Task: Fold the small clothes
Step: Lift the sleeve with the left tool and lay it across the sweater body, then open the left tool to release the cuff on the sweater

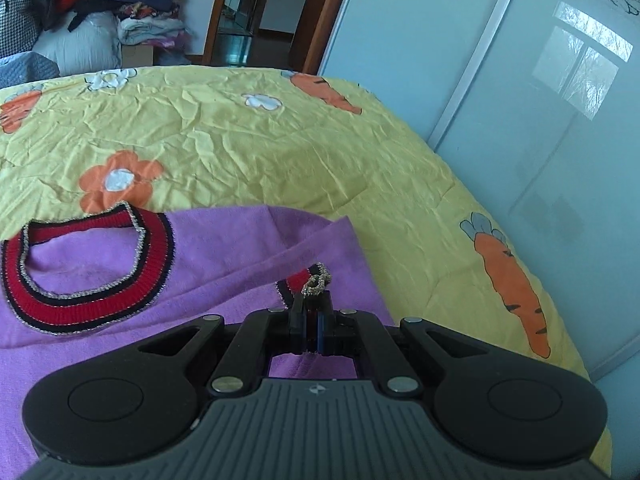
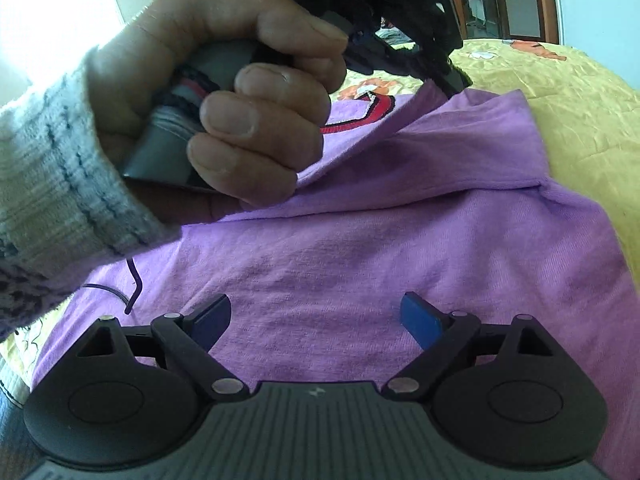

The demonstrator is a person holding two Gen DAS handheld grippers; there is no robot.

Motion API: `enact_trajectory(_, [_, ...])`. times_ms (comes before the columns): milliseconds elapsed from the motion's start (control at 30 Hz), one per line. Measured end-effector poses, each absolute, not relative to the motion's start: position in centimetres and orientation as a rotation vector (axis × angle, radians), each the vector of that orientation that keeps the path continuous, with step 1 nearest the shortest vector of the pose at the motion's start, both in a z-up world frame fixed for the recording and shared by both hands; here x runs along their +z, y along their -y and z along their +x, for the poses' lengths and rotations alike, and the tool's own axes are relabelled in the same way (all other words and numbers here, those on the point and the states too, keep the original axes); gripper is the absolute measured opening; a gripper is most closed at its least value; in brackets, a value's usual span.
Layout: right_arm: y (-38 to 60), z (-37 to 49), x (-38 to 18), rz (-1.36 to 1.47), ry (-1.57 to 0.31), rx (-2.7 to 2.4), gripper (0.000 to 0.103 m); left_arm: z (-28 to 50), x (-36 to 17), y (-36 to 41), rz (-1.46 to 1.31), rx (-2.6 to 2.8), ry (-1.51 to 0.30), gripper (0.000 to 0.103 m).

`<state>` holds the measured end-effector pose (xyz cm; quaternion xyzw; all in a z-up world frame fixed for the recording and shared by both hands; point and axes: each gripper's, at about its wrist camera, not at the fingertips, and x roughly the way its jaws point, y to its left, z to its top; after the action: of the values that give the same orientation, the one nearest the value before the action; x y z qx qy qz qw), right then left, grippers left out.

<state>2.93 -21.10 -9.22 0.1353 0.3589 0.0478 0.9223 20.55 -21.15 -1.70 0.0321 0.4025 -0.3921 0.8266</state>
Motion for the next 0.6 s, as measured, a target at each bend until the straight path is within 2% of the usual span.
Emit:
enact_trajectory(467, [20.8, 2.5, -9.4, 0.251, -0.732, 0.106, 0.094, 20.6, -4.9, 25.0, 0.122, -0.873, -0.934, 0.005])
enact_trajectory(533, [20.8, 2.3, -9.3, 0.253, -0.734, 0.107, 0.094, 21.1, -5.4, 25.0, 0.110, -0.878, -0.986, 0.010])
enact_trajectory(567, [20.9, 2.2, -9.2, 0.255, -0.732, 0.113, 0.094, 21.2, -4.9, 24.5, 0.085, -0.888, -0.998, 0.022])
enact_trajectory(600, [21.1, 2.1, -9.1, 0.256, -0.727, 0.119, 0.094, 21.2, -4.1, 23.5, 0.047, -0.912, -0.997, 0.040])
